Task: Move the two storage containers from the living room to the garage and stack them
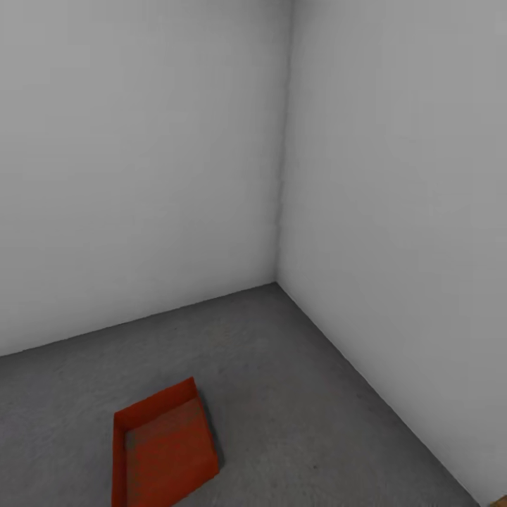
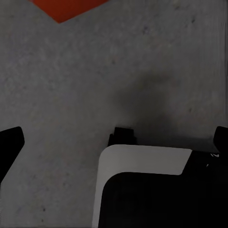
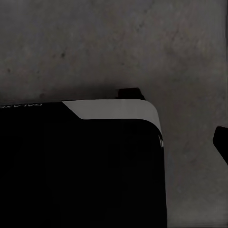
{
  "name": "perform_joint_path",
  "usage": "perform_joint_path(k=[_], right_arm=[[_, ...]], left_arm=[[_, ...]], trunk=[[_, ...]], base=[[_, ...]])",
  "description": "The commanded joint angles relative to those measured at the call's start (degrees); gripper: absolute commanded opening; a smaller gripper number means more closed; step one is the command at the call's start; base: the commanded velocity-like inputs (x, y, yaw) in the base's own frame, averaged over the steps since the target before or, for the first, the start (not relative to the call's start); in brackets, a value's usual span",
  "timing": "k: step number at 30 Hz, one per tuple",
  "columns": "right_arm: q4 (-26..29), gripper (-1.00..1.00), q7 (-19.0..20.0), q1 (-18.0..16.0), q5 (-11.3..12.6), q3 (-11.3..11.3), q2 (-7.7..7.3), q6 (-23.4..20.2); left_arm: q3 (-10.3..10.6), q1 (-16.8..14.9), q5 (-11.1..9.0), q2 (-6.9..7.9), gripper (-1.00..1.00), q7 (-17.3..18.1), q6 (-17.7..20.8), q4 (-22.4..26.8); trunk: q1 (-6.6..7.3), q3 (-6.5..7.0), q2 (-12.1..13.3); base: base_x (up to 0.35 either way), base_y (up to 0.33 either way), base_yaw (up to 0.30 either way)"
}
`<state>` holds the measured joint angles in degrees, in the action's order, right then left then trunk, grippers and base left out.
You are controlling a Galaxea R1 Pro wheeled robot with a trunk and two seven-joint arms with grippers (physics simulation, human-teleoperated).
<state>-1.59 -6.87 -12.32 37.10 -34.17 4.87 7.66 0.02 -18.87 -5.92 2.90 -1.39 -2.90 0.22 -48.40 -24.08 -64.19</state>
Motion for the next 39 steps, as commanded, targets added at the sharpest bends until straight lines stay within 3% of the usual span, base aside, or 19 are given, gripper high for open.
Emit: perform_joint_path(k=[1,39], right_arm=[[-0.17,1.0,-0.06,-0.07,0.43,-0.46,0.04,0.25],[-0.17,1.0,0.01,-0.07,0.51,-0.46,-0.04,0.25]], left_arm=[[0.06,-0.03,-0.59,0.0,1.0,0.0,-0.18,-0.03],[0.06,-0.03,-0.59,0.0,1.0,0.07,-0.18,-0.01]], trunk=[[0.0,-0.06,-0.04],[0.0,-0.06,-0.04]], base=[[0.0,0.0,-0.245],[0.0,0.0,-0.245]])
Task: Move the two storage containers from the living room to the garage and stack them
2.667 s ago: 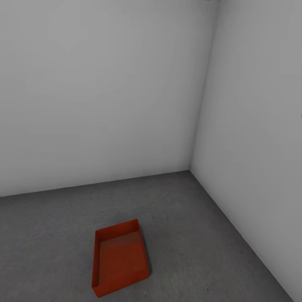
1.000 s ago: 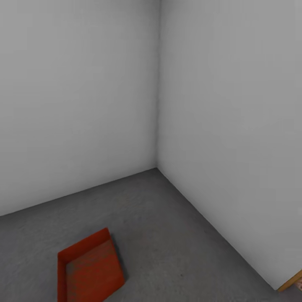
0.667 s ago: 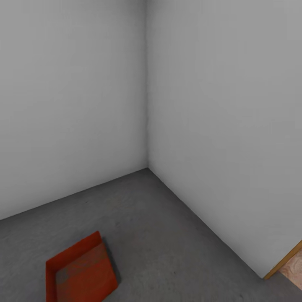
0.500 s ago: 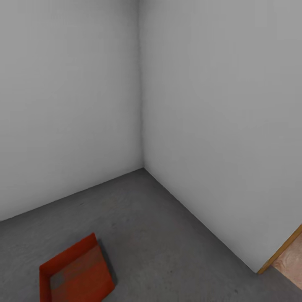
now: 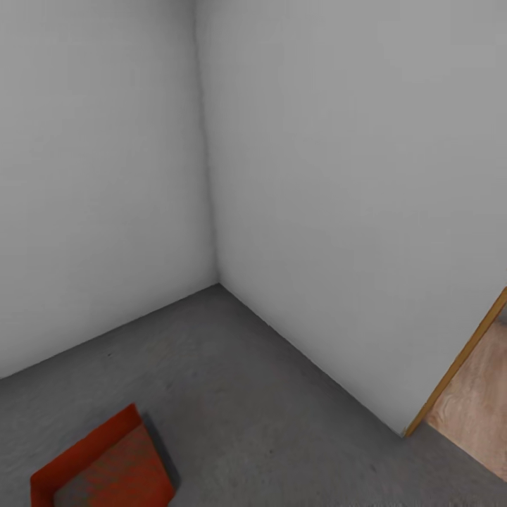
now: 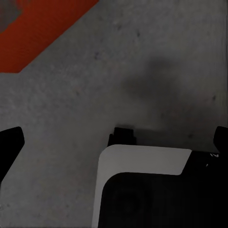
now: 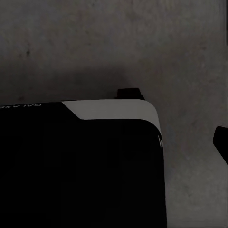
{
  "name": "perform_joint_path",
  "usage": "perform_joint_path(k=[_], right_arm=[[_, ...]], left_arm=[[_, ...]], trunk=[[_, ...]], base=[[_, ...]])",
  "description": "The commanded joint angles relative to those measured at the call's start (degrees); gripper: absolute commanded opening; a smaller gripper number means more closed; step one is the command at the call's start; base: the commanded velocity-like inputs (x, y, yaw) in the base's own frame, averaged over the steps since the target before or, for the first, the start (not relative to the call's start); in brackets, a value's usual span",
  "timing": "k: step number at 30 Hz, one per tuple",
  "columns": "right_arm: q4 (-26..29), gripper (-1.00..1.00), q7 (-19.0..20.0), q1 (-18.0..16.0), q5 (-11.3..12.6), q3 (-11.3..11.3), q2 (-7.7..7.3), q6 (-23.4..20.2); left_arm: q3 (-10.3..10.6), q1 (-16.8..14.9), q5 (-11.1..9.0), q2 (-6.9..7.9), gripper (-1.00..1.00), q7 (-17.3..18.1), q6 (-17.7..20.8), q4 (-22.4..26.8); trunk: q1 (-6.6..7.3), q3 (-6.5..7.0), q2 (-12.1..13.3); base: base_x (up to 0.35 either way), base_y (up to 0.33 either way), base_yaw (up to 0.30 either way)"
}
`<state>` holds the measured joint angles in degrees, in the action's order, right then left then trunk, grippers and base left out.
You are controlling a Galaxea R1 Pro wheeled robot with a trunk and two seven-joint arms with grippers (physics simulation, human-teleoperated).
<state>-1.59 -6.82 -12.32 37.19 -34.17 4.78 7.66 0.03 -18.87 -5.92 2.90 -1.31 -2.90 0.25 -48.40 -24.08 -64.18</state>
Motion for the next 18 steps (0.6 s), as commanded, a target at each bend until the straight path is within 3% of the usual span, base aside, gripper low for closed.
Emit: perform_joint_path(k=[1,12,18], right_arm=[[-0.17,1.0,-0.05,-0.07,0.43,-0.46,0.06,0.25],[-0.17,1.0,-0.04,-0.07,0.38,-0.46,-0.05,0.29],[-0.17,1.0,-0.06,-0.07,0.4,-0.46,-0.18,0.33]], left_arm=[[0.06,-0.02,-0.59,0.0,1.0,-0.01,-0.18,-0.05],[0.0,-0.03,-0.5,-0.18,1.0,-0.01,-0.3,0.0],[-0.1,-0.03,-0.54,-1.6,1.0,-0.01,-0.5,0.01]], trunk=[[0.0,-0.06,-0.04],[0.0,-0.06,-0.04],[0.0,-0.06,-0.04]], base=[[0.0,0.0,-0.245],[0.0,0.0,-0.245],[0.0,0.0,-0.245]])
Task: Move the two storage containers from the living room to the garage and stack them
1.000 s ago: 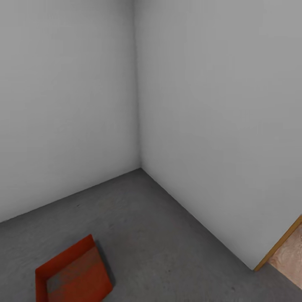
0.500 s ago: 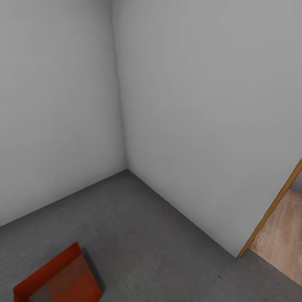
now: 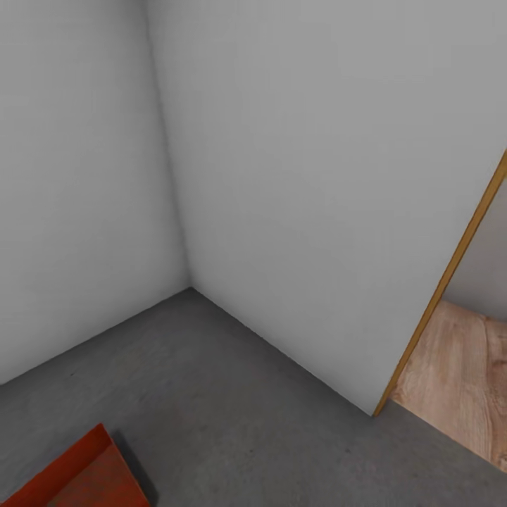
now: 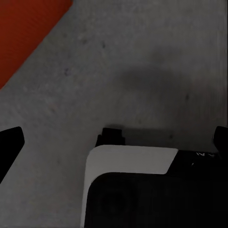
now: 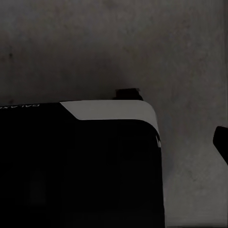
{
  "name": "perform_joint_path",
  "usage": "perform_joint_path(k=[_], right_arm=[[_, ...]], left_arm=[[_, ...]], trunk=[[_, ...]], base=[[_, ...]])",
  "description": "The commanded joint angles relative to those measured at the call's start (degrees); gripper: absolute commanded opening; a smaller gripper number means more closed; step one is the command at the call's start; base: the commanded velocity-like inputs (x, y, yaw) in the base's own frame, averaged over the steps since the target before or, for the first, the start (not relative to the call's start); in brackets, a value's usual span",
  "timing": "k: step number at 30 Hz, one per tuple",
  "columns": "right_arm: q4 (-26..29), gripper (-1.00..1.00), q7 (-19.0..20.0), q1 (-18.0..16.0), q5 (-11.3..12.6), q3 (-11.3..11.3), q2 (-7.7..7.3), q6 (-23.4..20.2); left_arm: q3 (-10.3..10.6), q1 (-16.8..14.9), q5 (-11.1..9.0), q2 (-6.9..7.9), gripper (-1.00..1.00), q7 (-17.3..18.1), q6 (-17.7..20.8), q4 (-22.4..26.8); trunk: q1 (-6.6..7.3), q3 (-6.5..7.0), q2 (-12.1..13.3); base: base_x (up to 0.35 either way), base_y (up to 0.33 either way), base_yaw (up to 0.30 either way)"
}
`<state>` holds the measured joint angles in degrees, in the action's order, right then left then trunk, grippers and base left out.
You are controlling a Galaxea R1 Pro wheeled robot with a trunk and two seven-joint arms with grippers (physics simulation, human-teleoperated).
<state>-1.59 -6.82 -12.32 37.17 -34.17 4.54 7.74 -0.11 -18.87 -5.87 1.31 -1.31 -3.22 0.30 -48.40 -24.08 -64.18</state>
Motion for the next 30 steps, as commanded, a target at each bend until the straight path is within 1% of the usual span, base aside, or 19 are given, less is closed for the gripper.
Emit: perform_joint_path(k=[1,5,10,16,23,30], right_arm=[[-0.17,1.0,-0.06,-0.07,0.43,-0.46,0.05,0.25],[-0.17,1.0,-0.09,-0.07,0.44,-0.46,0.09,0.26],[-0.17,1.0,-0.12,-0.07,0.49,-0.46,0.05,0.26],[-0.17,1.0,-0.08,-0.07,0.53,-0.46,0.03,0.26],[-0.17,1.0,-0.1,-0.07,0.53,-0.46,0.03,0.26],[-0.17,1.0,-0.11,-0.07,0.53,-0.46,0.03,0.26]], left_arm=[[0.04,-0.03,-0.6,-0.35,1.0,-0.01,-0.19,-0.06],[0.03,-0.04,-0.74,-0.9,1.0,-0.01,-0.26,-0.07],[-0.02,-0.03,-0.89,-1.04,1.0,0.19,-0.29,-0.03],[-0.03,-0.04,-0.63,-1.39,1.0,2.71,-0.3,0.04],[-0.04,-0.03,-0.68,-1.55,1.0,3.1,-0.16,-0.03],[-0.13,-0.03,-1.19,-1.72,1.0,3.0,0.27,-0.04]], trunk=[[0.0,-0.06,-0.04],[0.0,-0.06,-0.04],[0.0,-0.06,-0.04],[0.0,-0.06,-0.04],[0.0,-0.06,-0.04],[0.0,-0.06,-0.04]], base=[[0.0,0.0,-0.245],[0.0,0.0,-0.245],[0.0,0.0,-0.245],[0.0,0.0,-0.245],[0.0,0.0,-0.244],[0.0,0.0,-0.244]])
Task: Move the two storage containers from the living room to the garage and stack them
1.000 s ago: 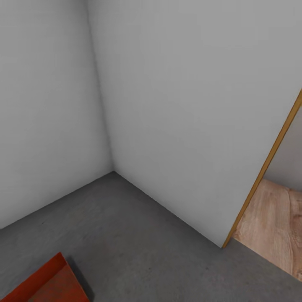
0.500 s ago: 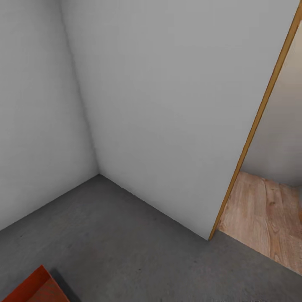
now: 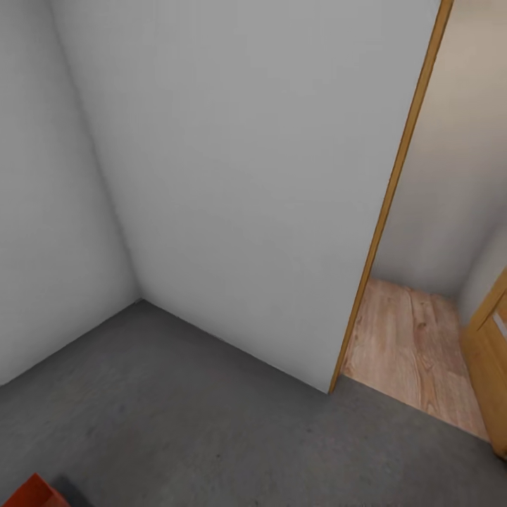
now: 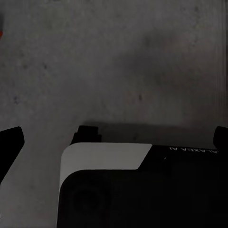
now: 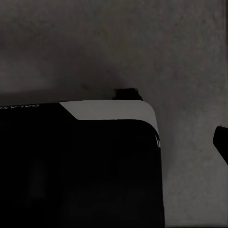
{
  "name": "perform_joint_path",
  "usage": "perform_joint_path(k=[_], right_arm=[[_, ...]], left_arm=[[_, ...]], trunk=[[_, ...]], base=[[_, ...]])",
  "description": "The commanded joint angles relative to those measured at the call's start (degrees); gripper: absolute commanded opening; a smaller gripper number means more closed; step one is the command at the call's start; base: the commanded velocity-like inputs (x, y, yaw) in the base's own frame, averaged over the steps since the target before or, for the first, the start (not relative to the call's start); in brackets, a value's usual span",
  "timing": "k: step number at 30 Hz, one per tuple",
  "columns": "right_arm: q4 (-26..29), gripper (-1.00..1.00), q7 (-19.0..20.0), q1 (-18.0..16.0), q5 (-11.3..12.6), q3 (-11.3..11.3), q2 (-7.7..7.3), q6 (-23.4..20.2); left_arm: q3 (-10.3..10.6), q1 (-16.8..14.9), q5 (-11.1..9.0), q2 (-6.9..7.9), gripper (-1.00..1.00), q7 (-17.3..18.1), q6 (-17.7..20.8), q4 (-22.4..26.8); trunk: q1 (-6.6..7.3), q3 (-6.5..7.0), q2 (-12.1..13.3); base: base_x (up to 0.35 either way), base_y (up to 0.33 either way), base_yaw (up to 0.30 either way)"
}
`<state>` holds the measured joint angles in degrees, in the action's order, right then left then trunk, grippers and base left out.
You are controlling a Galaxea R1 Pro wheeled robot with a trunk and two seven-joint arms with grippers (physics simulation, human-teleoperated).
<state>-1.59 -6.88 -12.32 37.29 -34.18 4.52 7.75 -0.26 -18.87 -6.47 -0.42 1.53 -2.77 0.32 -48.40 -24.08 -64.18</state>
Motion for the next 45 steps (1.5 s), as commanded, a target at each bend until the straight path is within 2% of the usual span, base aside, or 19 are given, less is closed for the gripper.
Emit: perform_joint_path(k=[1,45], right_arm=[[-0.17,1.0,-0.05,-0.07,0.42,-0.45,0.05,0.25],[-0.24,1.0,-0.02,-0.07,0.42,-0.45,0.05,0.25]], left_arm=[[0.01,-0.03,-0.61,0.01,1.0,0.15,-0.16,-0.06],[-0.01,-0.03,-0.12,-0.2,1.0,0.23,-0.57,-0.06]], trunk=[[0.0,-0.06,-0.04],[0.0,0.39,-0.04]], base=[[0.0,0.0,-0.244],[0.0,0.0,-0.244]])
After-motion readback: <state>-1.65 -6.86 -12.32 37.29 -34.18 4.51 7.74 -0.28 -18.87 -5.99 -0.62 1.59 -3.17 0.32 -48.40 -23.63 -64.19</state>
